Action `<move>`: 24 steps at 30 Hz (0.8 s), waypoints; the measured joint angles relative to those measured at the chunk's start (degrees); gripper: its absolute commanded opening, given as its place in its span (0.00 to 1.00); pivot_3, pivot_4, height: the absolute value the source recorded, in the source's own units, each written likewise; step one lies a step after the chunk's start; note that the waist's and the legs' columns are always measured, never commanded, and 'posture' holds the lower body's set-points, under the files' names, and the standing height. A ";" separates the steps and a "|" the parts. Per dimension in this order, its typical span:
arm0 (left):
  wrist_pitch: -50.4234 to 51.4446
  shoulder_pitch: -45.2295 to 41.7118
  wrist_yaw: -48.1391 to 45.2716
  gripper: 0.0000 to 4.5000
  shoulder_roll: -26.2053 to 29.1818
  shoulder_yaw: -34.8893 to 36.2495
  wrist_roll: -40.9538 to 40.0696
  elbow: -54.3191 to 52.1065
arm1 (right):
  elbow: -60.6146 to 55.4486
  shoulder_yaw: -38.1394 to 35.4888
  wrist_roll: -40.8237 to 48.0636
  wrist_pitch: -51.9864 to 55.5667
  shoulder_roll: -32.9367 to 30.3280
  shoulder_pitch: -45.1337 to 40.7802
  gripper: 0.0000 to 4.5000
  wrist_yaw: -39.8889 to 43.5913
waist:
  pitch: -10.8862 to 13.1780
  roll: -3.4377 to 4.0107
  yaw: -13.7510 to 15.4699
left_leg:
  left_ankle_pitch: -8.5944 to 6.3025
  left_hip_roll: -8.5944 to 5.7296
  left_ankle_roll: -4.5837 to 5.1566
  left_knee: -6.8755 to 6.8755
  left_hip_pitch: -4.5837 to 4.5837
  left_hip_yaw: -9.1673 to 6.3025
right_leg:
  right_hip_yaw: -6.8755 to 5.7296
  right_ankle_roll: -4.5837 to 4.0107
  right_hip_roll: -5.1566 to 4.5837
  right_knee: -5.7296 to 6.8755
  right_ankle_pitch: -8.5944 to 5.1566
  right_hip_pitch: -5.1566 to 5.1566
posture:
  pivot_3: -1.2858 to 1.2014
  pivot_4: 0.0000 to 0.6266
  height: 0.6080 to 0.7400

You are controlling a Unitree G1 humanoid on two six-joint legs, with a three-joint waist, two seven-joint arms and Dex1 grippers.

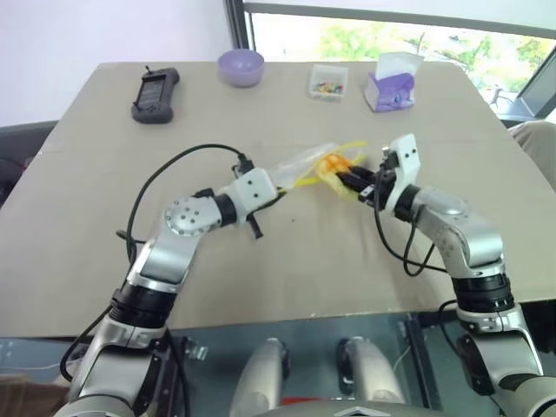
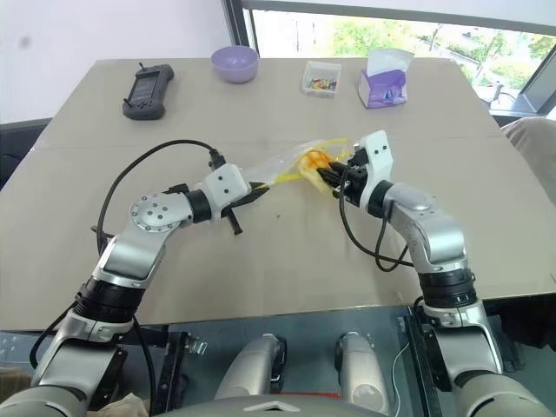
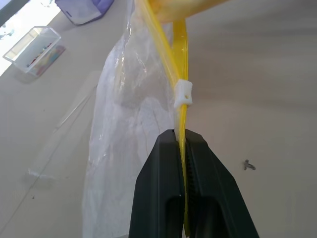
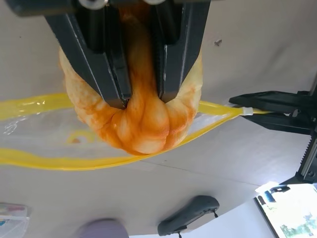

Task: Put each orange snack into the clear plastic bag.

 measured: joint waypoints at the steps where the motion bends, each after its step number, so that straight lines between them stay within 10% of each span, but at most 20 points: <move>1: 0.00 0.00 -0.13 0.00 0.01 0.00 -0.03 0.00 | -0.01 0.02 -0.06 -0.08 -0.02 0.00 0.16 -0.02 | 0.00 0.00 0.00 | 0.00 0.00 0.00 0.00 0.00 0.00 | 0.00 0.00 0.00 0.00 0.00 0.00 | 0.52 0.24 1.00; 24: -7.21 -1.19 -3.61 0.00 0.69 -2.26 0.76 0.32 | 4.42 6.24 -7.14 -1.82 3.89 -1.24 0.16 -1.66 | 0.00 0.00 -0.03 | 0.00 0.00 0.00 -0.01 0.00 -0.01 | 0.00 0.00 0.01 0.00 0.00 0.00 | 0.52 0.24 1.00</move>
